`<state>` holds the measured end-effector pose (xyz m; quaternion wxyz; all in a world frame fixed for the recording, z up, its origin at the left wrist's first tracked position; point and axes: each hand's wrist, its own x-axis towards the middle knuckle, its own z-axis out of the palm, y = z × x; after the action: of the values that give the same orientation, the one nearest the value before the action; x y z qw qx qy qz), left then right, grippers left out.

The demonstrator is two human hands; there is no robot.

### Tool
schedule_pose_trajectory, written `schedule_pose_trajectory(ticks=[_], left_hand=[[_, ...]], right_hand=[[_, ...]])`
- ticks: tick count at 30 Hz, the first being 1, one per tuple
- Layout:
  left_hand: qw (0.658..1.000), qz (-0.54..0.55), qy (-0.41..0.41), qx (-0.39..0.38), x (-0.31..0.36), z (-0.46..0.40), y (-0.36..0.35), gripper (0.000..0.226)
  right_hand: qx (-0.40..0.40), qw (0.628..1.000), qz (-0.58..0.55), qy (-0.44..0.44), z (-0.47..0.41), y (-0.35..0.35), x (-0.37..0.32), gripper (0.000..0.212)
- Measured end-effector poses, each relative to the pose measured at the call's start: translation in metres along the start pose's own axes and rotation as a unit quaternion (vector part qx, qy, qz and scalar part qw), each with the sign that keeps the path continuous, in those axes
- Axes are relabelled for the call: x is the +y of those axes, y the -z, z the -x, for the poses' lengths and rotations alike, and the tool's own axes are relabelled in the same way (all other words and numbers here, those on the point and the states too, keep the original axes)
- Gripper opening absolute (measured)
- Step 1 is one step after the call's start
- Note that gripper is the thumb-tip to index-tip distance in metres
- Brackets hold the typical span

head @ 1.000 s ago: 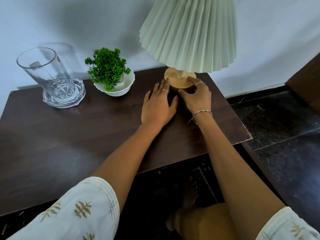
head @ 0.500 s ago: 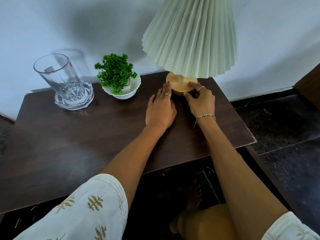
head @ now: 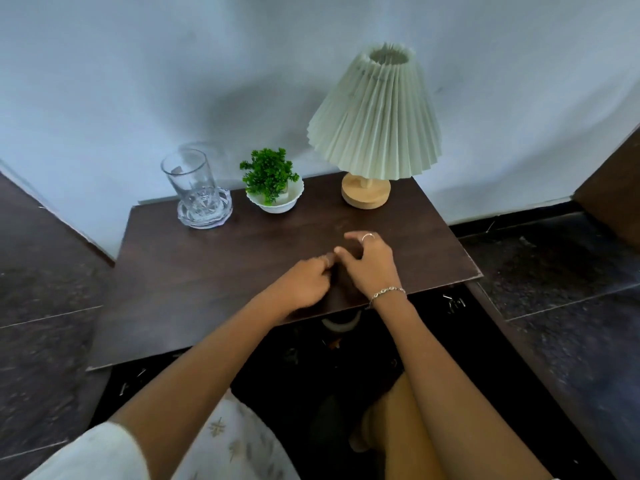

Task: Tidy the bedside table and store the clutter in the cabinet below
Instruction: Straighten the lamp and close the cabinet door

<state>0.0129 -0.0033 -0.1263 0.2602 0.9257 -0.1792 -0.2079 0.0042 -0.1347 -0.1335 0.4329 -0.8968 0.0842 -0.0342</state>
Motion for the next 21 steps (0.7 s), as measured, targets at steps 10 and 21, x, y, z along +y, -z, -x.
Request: schedule_pose_trajectory(ticks=[10, 21], left_hand=[[0.99, -0.118, 0.052, 0.05, -0.1, 0.208, 0.033, 0.051], [0.867, -0.468, 0.108, -0.133, -0.159, 0.333, 0.052, 0.103]], right_hand=[[-0.082, 0.995, -0.019, 0.05, 0.118, -0.023, -0.06, 0.021], [-0.239, 0.961, 0.046, 0.133, 0.227, -0.09, -0.168, 0.033]])
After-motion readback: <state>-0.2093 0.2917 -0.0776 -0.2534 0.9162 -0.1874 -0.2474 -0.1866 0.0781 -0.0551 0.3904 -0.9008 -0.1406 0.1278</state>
